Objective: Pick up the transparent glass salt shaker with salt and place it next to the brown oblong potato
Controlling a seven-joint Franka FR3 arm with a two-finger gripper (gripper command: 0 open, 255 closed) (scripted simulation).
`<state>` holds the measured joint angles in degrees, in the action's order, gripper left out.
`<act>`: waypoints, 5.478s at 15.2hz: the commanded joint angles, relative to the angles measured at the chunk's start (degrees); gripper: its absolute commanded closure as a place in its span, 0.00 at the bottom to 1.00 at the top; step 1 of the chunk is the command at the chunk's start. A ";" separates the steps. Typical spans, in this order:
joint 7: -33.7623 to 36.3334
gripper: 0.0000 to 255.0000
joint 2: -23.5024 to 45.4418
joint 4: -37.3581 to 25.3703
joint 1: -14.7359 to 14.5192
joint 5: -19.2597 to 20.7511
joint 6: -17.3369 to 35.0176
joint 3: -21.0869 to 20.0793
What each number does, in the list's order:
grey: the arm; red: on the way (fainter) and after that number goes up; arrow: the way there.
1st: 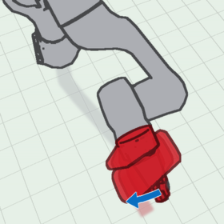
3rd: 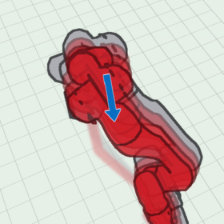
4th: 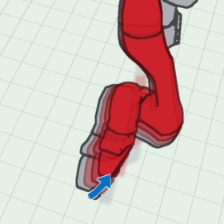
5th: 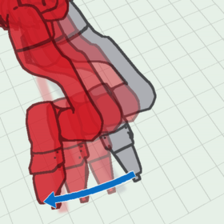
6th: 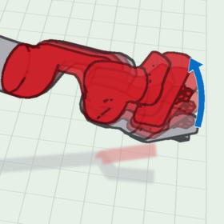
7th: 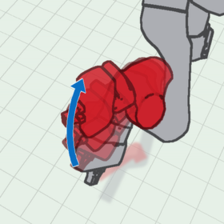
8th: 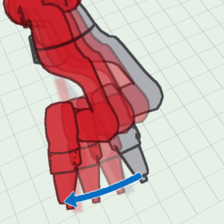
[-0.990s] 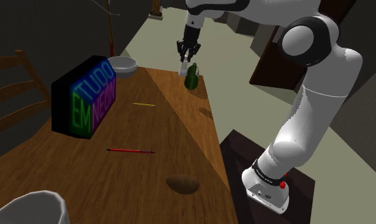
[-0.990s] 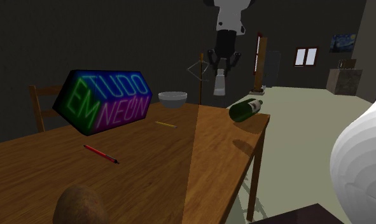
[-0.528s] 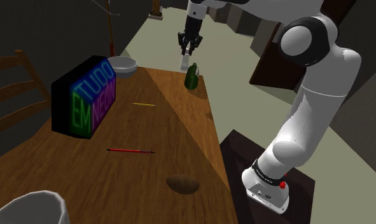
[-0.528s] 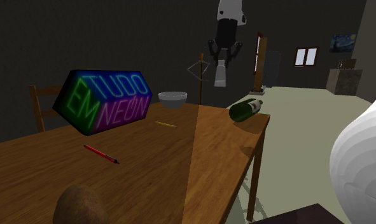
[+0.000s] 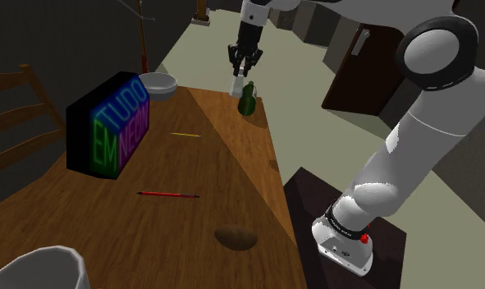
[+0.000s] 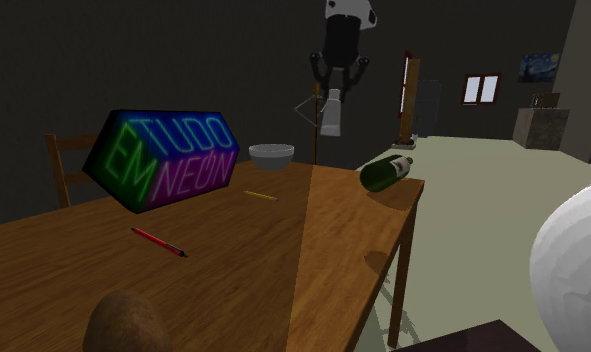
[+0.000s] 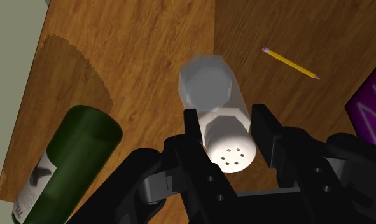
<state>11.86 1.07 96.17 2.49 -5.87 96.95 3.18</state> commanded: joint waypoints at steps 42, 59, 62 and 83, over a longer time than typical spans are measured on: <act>36.81 1.00 -28.52 37.09 -16.72 -10.28 13.79 -26.73; 35.97 1.00 -24.37 47.05 -17.06 -11.60 27.84 -29.34; 35.90 1.00 -23.12 48.48 -17.05 -11.73 30.49 -29.86; 35.63 0.00 -27.05 44.37 -16.97 -11.30 22.42 -27.88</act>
<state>47.49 -25.78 140.63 -14.45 -17.15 119.69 -24.77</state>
